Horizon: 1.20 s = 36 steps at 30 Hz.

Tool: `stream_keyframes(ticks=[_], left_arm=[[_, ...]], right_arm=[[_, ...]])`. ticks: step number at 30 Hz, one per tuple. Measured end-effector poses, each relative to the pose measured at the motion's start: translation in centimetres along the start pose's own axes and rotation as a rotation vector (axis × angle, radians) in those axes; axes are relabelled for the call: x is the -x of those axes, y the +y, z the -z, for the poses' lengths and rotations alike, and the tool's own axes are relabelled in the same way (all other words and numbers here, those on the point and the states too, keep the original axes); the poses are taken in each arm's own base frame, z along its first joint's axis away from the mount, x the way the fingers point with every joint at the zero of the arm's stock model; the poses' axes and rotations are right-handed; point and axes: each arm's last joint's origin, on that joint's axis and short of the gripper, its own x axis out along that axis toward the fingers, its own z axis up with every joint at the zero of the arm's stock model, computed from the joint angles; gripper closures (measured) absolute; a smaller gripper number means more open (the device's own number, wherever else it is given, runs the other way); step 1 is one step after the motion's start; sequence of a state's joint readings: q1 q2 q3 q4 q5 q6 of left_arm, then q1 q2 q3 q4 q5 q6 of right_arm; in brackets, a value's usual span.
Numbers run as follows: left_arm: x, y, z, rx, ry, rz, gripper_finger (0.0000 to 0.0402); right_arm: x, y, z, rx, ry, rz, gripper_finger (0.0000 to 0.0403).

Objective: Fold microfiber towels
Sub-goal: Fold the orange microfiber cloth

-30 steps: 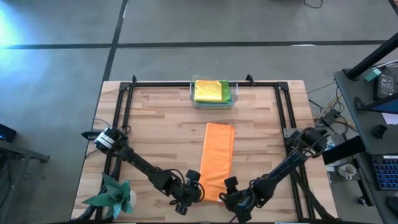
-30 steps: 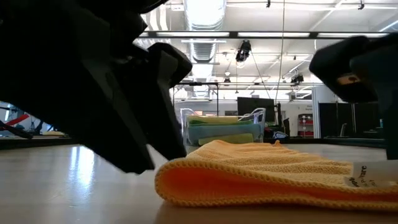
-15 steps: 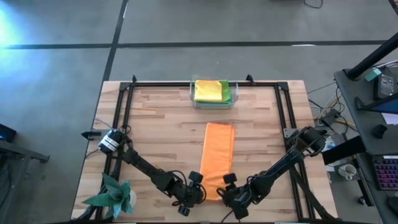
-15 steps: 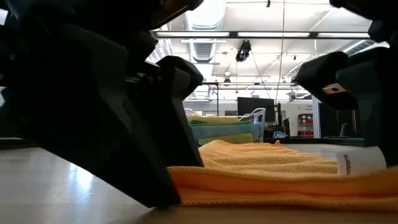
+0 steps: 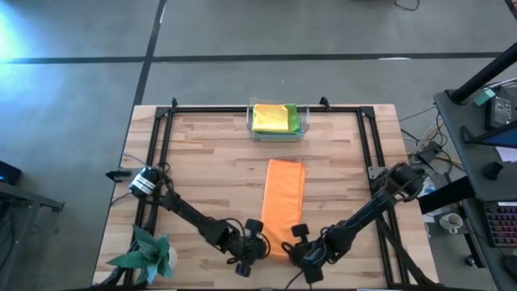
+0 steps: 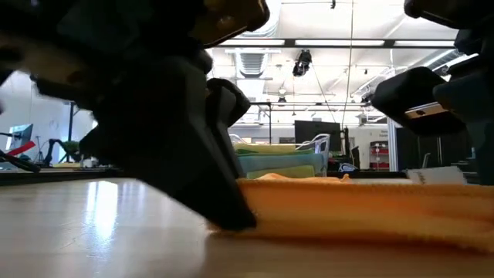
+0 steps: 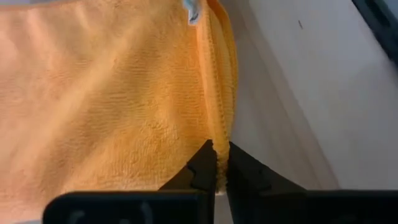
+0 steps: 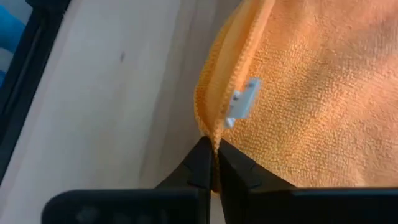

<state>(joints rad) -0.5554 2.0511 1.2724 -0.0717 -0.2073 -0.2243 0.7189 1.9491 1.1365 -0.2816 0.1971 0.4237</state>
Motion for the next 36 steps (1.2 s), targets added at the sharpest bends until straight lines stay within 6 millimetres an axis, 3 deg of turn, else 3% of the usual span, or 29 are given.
stream_keyframes(ticks=[12,16,23,29,36], left_arm=[[5.0,1.0,-4.8,0.035,-0.161,-0.012,0.0392],[5.7,1.5,-5.5,-0.047,-0.133,-0.108,0.0392],[6.2,4.0,-6.5,-0.015,-0.128,-0.271,0.0392],[7.4,6.7,-7.7,0.051,-0.168,-0.431,0.0392],[7.0,10.3,-6.6,0.159,-0.055,-0.515,0.0392]], right_arm=[[6.1,-0.9,-0.9,-0.129,-0.013,-0.01,0.0394],[8.5,-1.6,-0.8,-0.218,-0.021,0.034,0.0394],[12.2,-4.7,-0.8,-0.356,-0.059,0.192,0.0394],[12.4,-8.1,-0.8,-0.426,-0.017,0.304,0.0394],[11.1,-12.9,-0.7,-0.511,0.043,0.41,0.0394]])
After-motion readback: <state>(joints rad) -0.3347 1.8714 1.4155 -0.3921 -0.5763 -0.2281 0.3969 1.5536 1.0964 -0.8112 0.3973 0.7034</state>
